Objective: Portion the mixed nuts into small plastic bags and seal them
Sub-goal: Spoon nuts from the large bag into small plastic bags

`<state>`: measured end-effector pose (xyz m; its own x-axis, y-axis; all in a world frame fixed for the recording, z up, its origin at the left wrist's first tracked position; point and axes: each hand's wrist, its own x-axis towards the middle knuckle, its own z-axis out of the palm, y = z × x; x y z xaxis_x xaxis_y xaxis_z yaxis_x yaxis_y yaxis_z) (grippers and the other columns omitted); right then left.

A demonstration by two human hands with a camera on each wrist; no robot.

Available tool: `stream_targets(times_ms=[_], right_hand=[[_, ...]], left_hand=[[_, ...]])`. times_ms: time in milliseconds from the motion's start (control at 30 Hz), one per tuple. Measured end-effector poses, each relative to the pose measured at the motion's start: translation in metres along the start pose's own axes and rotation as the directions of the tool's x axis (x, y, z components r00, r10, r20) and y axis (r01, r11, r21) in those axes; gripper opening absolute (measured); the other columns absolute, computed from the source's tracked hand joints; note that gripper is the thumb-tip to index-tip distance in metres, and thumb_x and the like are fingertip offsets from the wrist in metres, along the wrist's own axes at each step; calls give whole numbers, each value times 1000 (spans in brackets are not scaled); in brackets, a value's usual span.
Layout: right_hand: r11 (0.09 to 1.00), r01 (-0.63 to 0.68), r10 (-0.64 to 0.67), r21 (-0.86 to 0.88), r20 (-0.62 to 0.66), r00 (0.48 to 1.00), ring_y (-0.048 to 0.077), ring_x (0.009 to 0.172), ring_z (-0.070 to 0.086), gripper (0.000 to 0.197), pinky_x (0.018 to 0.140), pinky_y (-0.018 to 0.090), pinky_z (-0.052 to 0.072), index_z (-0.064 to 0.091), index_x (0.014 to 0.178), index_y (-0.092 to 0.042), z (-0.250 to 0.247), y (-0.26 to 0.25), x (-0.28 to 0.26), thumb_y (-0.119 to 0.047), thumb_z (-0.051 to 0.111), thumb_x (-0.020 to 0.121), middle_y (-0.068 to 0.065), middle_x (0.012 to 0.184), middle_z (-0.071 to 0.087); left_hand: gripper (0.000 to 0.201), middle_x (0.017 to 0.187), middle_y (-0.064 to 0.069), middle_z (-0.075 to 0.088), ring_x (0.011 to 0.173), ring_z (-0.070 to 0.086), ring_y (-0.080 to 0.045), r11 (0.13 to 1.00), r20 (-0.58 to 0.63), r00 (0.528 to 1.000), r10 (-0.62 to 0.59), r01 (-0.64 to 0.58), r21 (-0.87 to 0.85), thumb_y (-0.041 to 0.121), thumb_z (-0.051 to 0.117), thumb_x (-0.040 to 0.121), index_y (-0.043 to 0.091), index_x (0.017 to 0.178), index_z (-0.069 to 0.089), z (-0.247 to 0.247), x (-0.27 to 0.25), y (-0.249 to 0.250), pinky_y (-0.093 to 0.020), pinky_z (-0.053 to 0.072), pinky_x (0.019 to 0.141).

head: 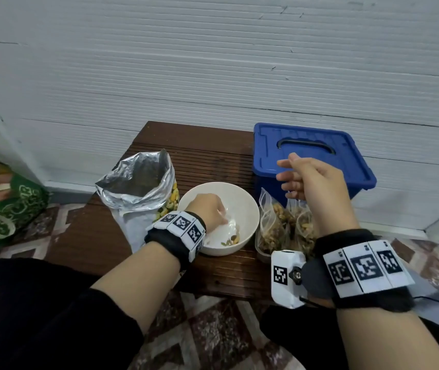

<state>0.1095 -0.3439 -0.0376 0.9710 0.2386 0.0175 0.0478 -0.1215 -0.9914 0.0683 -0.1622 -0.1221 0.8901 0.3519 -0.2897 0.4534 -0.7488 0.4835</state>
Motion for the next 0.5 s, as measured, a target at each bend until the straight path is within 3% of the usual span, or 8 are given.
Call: stream_targets(times_ms=[167,267,300,433,500], right_hand=[[998,-10,11,-65,20,1000,11,69,59,20,64,24,48,71,85,-20,6,0,-2,-29,56,95,4,83,70],[994,2,1,-106,23,1000,10,69,61,15,65,25,50,70,88,-16,8,1,-3,-27,61,92,2,83,71],[992,13,-10,-128,28,1000,9,70,62,14,66,25,51,70,91,-16,9,2,-3,-27,62,91,1,83,71],[980,31,-16,-197,78,997,10,74,67,26,70,30,56,70,95,-17,9,1,-6,-41,67,84,2,83,72],[982,17,0,-188,91,996,11,73,68,26,70,31,56,71,93,-16,9,1,-7,-41,70,82,3,80,72]], left_hand=[[19,106,-4,59,90,61,-20,934,-194,980,-35,-37,-357,28,54,94,17,109,60,-19,-9,14,-34,54,81],[1,99,0,61,92,61,-19,803,-301,952,-50,-141,-579,24,58,90,25,91,57,-29,-17,25,-35,53,84],[5,98,1,61,93,61,-19,754,-317,947,-53,-170,-634,24,60,90,26,90,56,-31,-20,29,-34,52,85],[14,97,-4,64,87,62,-15,523,-289,955,-64,-214,-825,18,66,89,14,99,56,-30,-35,45,-27,51,80],[20,99,-10,67,88,64,-18,416,-251,967,-55,-206,-886,14,69,88,9,102,56,-28,-41,51,-30,52,81]])
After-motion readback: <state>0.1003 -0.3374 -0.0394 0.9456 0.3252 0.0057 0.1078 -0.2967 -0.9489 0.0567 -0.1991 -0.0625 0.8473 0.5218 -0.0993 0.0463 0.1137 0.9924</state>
